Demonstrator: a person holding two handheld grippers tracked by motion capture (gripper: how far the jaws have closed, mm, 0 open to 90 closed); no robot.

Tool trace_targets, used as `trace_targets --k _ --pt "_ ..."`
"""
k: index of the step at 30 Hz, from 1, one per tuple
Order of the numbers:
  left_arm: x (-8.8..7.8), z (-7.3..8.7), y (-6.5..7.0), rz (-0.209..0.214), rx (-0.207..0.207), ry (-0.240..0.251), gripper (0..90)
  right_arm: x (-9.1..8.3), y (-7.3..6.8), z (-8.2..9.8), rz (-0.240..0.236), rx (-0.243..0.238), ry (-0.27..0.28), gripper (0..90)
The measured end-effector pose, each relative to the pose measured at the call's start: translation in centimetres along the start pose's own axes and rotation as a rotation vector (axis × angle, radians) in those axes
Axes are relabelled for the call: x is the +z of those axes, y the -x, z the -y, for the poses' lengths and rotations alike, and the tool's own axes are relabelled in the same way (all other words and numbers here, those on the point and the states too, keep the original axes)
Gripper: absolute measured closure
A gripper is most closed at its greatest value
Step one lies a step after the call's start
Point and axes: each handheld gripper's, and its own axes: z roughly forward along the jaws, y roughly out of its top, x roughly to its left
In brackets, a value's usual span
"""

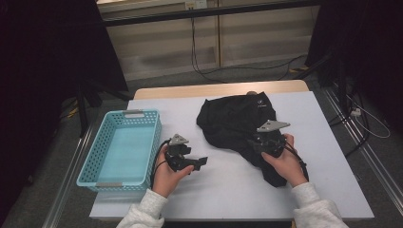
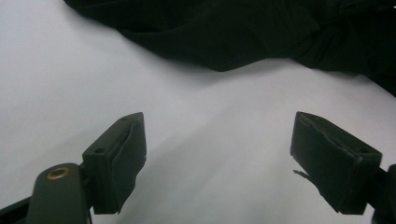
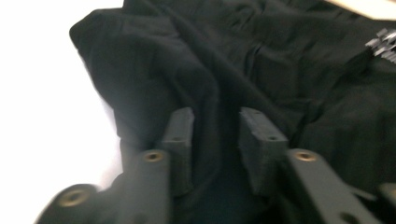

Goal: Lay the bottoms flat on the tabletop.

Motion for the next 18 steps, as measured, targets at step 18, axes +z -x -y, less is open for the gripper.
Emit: trace_targets --k 18 --pt "-0.1 0.0 0.0 -0.002 0.003 0.003 18.6 -1.4 -2.5 -1.3 -0.055 -0.054 0.05 54.1"
